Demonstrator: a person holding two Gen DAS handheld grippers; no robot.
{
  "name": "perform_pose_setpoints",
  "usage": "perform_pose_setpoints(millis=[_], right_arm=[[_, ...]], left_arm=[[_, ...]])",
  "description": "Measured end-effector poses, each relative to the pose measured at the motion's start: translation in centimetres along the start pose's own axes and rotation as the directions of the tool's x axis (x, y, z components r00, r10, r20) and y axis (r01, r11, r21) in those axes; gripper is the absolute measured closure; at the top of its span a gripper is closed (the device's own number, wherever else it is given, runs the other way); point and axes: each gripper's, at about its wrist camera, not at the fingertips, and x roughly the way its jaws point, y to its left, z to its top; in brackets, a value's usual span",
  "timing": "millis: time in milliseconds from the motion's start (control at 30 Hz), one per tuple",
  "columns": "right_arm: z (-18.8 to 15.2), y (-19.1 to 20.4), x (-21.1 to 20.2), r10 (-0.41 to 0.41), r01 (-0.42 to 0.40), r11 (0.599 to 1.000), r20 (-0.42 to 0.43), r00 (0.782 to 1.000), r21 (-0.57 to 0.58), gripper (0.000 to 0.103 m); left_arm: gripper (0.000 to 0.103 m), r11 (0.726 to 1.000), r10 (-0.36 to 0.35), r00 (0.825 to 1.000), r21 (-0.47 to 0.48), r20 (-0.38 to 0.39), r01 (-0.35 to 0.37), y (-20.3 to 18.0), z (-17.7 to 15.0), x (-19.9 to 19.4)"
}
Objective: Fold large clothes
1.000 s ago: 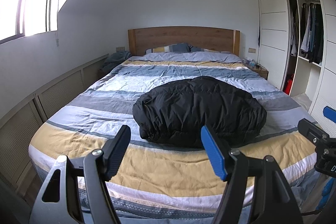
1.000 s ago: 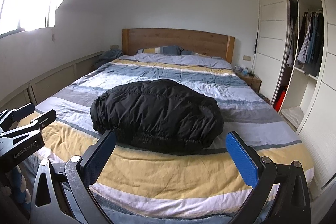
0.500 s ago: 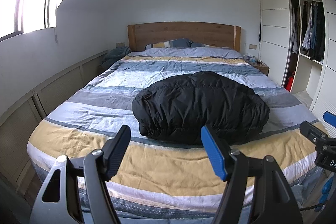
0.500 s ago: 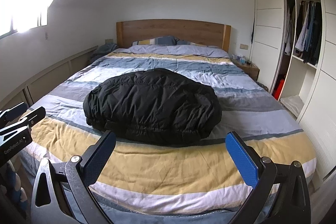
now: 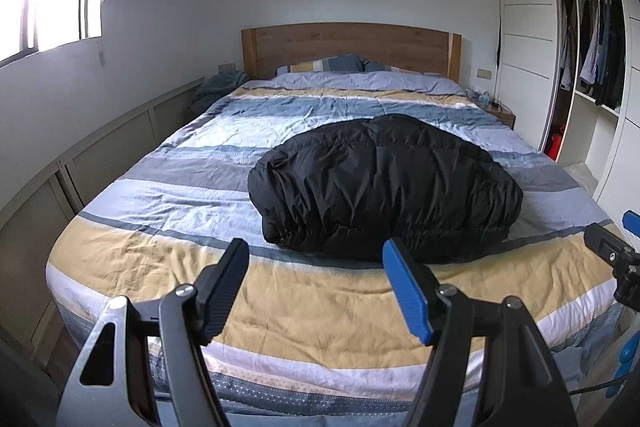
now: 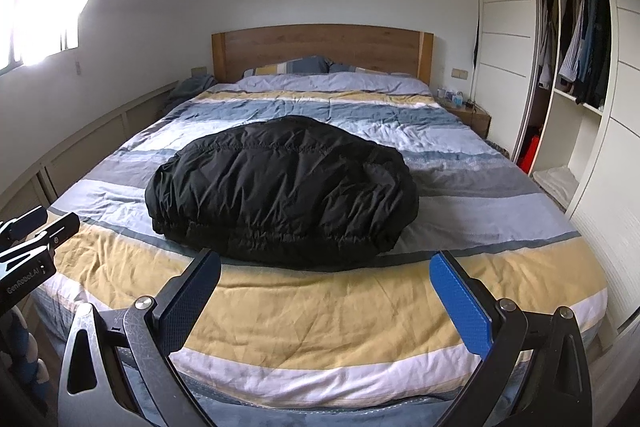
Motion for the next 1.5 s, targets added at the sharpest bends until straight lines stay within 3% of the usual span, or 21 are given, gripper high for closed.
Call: perform_pose_setpoints(millis=[733,1500], right_arm=[[-0.2,-0.6,3.0,-0.007,0.007,1.000,-0.044,0.999,0.007,0.000],[0.0,-1.1,4.5,-0.012,0.012,1.000,-0.060,0.998,0.014,0.000]], left_arm=[[0.035,0.999,-0.005,0.998,0.041,-0.064,0.008,-1.4,-0.5,4.4],[0.035,0.997,0.002,0.999,0.072,-0.052,0.002,-2.1,-0.5,5.5]])
